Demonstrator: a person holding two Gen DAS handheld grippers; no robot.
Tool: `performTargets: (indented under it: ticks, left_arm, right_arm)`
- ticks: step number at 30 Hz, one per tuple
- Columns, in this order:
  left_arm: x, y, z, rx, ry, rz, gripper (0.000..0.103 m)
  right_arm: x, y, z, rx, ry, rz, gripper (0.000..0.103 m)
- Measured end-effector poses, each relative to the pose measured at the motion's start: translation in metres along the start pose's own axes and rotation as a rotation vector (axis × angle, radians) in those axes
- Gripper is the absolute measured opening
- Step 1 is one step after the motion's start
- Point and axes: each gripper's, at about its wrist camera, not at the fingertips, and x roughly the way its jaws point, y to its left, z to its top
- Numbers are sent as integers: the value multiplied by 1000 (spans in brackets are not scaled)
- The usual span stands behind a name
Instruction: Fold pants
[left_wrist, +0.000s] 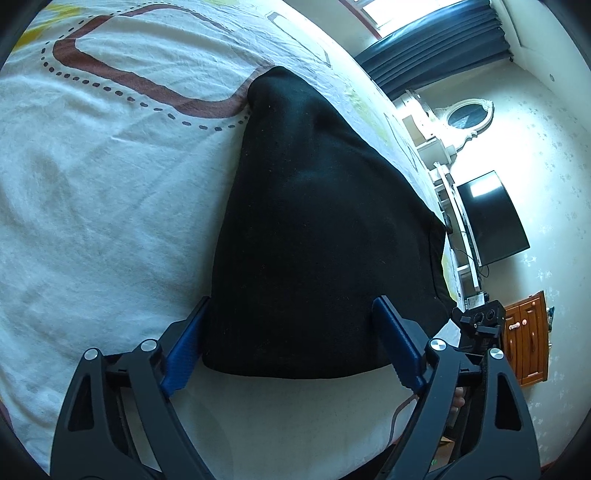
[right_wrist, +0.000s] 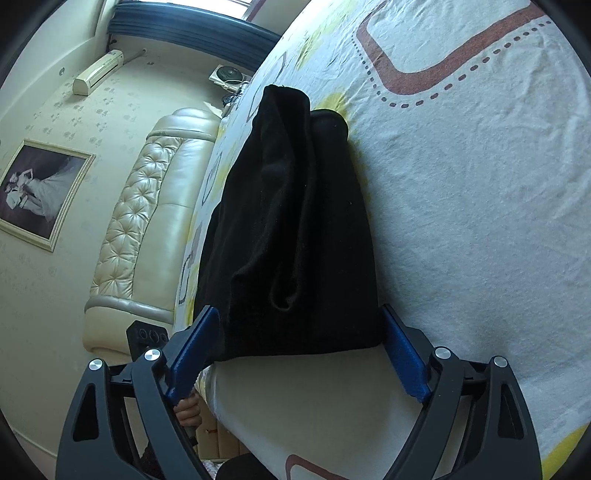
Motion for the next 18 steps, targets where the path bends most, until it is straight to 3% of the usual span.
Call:
performTargets:
  ticks: [2, 3, 4, 7, 12, 18]
  left_arm:
    - [-2, -1, -1, 6, -5, 6, 85]
    - [-2, -1, -2, 11, -9, 12, 85]
    - [-3, -2, -4, 13, -12, 19, 84]
    - [-3, -5, -6, 20, -22, 57, 75]
    - [-8, -5, -6, 12, -36, 88, 53]
    - [-13, -15, -5, 34, -47, 144, 43]
  right_arm:
    - [0, -5, 5, 64, -18, 30, 84]
    - [-1, -8, 7, 92, -24, 31, 75]
    - [-1, -10, 7, 113, -26, 13, 57]
    - [0, -16, 5, 103, -22, 0, 45]
    - [-3, -17, 3, 102, -21, 41, 41]
    - [-7, -18, 4, 120, -13, 75, 39]
